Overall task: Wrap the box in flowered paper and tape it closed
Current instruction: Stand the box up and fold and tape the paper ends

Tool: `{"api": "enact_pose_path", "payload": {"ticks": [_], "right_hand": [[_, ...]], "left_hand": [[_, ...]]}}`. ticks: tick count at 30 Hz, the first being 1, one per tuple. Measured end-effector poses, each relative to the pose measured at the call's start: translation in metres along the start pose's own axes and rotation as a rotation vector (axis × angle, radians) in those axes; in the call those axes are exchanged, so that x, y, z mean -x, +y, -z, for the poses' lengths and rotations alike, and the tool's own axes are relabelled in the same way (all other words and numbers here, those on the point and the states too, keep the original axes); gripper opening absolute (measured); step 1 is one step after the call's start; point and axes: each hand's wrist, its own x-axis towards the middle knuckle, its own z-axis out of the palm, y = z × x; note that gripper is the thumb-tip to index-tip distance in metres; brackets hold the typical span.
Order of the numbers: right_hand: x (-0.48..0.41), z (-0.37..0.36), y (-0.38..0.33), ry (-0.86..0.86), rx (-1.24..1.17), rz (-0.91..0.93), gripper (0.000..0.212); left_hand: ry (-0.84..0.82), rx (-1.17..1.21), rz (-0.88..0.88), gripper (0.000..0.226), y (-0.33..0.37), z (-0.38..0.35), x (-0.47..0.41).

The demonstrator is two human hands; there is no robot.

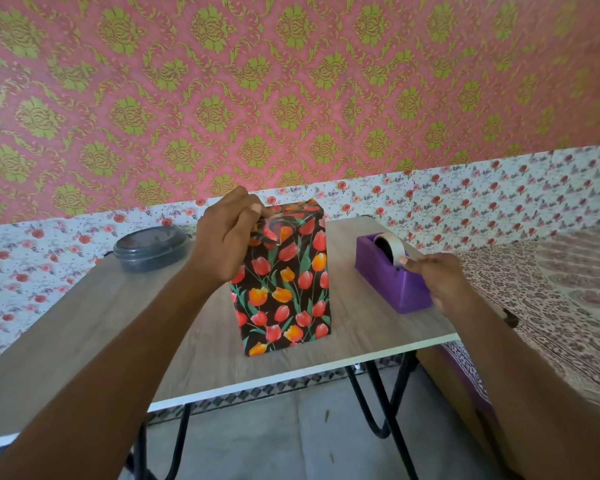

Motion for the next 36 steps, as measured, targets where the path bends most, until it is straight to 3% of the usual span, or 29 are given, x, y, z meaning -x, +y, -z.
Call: {"api": "enact_pose_path", "payload": {"ticks": [5, 9, 12, 18, 25, 29, 31, 33, 36], "right_hand": [[0.005, -0.01, 0.001, 0.065, -0.24, -0.079, 0.013], [0.007, -0.016, -0.002, 0.106, -0.518, -0.202, 0.023], [0.009, -0.019, -0.005, 0.103, -0.601, -0.204, 0.016], [0.014, -0.022, 0.003, 0.185, -0.737, -0.189, 0.022], [0.02, -0.021, 0.03, 0.275, -0.674, -0.085, 0.021], [0.017, -0.02, 0.046, 0.322, -0.424, -0.045, 0.008], [0.018, -0.022, 0.055, 0.368, -0.295, -0.014, 0.018], [0.023, -0.021, 0.064, 0.383, -0.342, 0.028, 0.034], [0.035, -0.022, 0.07, 0.337, -0.351, 0.133, 0.019]], "left_hand": [[0.001, -0.008, 0.003, 0.042, -0.001, 0.0, -0.001], [0.0, -0.004, 0.008, 0.042, -0.001, 0.0, -0.001], [-0.003, -0.01, 0.007, 0.042, -0.001, 0.0, -0.001], [0.003, 0.0, 0.01, 0.043, -0.001, 0.001, 0.0], [-0.01, 0.006, 0.023, 0.043, 0.0, 0.001, 0.0], [-0.002, 0.019, 0.034, 0.041, -0.001, 0.001, -0.001], [0.002, 0.018, 0.044, 0.039, -0.001, 0.001, 0.0], [0.005, 0.012, 0.046, 0.039, -0.001, 0.001, 0.0], [-0.006, 0.006, 0.045, 0.041, -0.001, 0.002, -0.001]]}}
